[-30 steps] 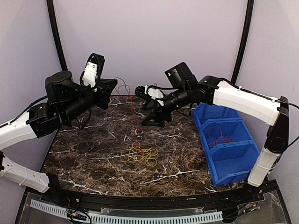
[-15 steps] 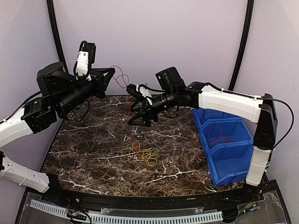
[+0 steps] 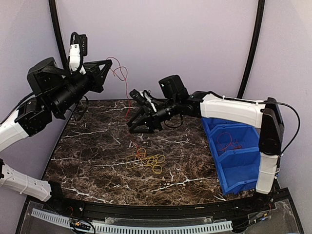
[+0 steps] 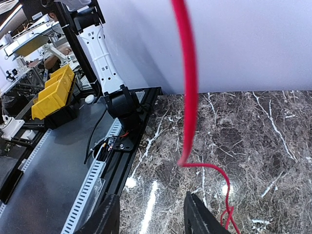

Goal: Untangle the cables

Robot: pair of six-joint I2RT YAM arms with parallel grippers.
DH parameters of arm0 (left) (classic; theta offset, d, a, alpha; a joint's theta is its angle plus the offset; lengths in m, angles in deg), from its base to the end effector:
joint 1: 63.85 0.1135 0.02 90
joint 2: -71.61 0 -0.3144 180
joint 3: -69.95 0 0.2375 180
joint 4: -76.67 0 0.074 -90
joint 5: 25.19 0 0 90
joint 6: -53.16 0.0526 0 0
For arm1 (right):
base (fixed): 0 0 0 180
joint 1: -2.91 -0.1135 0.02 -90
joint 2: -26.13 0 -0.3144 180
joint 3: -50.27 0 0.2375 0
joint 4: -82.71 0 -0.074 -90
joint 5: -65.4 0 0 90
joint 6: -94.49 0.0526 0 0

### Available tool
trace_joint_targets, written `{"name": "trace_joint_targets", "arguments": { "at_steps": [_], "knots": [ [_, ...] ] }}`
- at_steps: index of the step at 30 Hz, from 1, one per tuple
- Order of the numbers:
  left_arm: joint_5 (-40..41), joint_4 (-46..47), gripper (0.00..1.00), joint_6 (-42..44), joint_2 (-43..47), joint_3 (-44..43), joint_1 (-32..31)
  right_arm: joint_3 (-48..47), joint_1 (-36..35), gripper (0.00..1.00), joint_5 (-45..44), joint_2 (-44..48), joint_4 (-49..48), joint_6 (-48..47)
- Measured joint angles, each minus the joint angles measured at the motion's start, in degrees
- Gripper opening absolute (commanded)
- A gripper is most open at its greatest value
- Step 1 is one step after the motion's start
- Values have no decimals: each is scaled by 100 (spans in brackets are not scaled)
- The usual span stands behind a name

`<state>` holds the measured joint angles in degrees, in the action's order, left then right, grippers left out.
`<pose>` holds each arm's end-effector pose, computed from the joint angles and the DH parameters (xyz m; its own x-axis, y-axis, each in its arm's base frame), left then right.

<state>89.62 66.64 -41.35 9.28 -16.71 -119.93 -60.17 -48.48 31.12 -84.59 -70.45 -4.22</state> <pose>0.1346 -0.1606 0.5199 0.0960 -0.2707 -0.9579 0.5355 0.8252 -0.1795 0.2537 0.3873 0.3592 -0.1450 -0.3183 -0.9368 -0.9318 -0.2746 0.2375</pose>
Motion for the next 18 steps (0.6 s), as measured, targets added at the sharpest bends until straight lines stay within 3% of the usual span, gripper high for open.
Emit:
{"name": "trace_joint_targets", "arguments": {
  "at_steps": [6, 14, 18],
  "knots": [
    [37, 0, 0, -162, 107, 0, 0, 0, -4, 54, -623, -9, -15, 46],
    [35, 0, 0, -229, 136, 0, 0, -24, -48, 69, -1491, 116, 140, -33],
    [28, -2, 0, -247, 133, 0, 0, -203, -144, 71, -1668, 269, 188, -118]
  ]
}}
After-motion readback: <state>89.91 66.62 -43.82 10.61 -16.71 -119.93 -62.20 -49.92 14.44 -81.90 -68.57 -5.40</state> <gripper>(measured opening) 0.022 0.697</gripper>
